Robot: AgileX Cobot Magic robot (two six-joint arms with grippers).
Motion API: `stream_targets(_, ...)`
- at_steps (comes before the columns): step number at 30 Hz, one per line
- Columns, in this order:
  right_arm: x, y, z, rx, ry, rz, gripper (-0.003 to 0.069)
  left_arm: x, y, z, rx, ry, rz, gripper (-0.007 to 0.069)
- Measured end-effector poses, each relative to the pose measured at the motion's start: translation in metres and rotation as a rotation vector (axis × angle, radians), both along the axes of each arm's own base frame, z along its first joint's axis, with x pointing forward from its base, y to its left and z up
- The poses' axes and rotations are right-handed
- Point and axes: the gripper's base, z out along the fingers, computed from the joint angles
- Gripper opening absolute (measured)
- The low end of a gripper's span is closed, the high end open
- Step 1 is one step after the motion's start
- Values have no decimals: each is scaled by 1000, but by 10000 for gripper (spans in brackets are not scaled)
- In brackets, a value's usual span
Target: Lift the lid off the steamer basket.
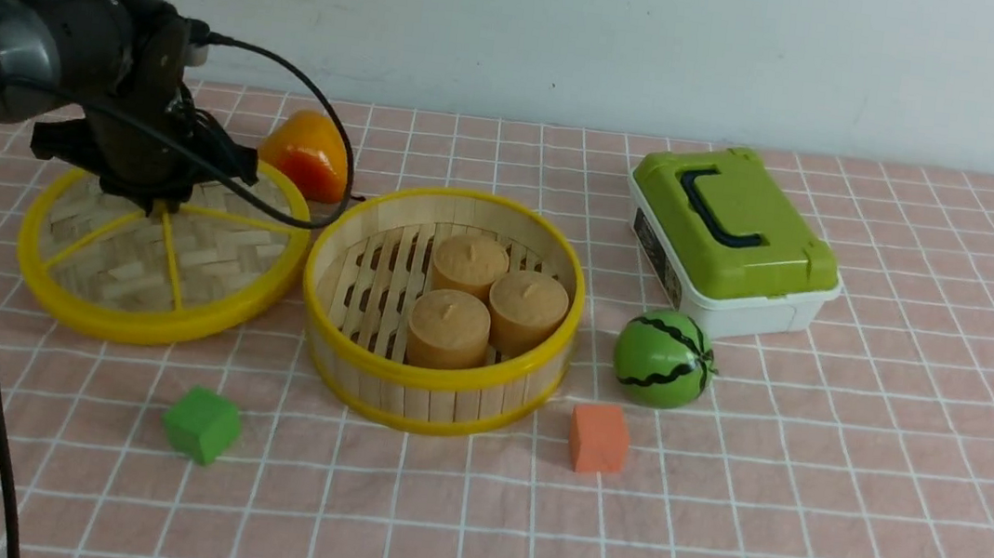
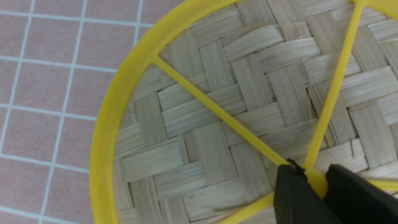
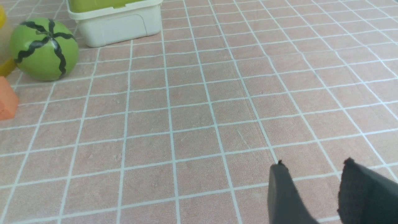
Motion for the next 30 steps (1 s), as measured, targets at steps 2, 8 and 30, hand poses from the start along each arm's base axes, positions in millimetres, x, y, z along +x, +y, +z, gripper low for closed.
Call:
stream_targets(2, 0, 0, 0, 0, 0, 0, 241, 2, 0, -6, 1, 8, 3, 105)
stream_targets(8, 0, 0, 0, 0, 0, 0, 241, 3, 0, -12, 4, 25, 7, 251)
stream_targets(30, 0, 0, 0, 0, 0, 0, 241, -251, 1, 258, -242, -722, -256, -13)
